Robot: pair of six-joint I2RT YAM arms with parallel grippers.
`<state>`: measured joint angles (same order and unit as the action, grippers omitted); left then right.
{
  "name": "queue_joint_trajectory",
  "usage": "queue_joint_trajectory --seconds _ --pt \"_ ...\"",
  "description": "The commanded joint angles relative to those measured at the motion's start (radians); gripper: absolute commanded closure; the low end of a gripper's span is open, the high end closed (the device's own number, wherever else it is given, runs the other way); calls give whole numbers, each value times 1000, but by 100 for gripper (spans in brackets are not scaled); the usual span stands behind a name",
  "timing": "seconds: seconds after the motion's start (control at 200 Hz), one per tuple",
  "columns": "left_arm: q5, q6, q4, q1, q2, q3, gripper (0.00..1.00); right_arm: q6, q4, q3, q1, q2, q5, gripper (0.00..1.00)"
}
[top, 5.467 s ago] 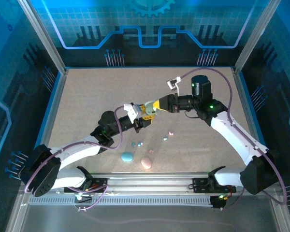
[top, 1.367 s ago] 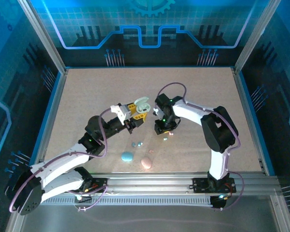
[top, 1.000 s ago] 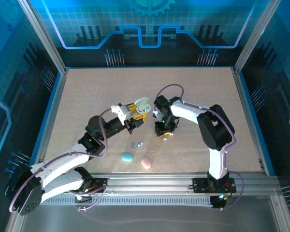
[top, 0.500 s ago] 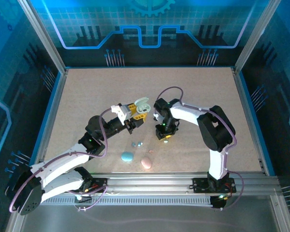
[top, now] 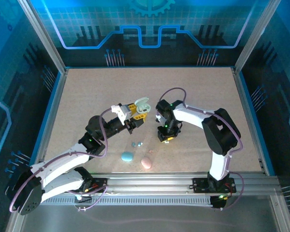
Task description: Insert wireless bluetooth earbuds into charging case
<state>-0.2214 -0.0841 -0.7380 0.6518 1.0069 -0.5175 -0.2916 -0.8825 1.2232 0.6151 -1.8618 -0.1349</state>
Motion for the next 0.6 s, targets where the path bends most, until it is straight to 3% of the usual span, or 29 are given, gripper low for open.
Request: queue_joint_trajectory --seconds 0.0,0.595 --pt "-6 7 -31 6 2 -7 66 -18 -18 -9 15 21 -14 62" --pt "0 4 -29 6 2 -1 65 -41 -57 61 35 -46 71 65"
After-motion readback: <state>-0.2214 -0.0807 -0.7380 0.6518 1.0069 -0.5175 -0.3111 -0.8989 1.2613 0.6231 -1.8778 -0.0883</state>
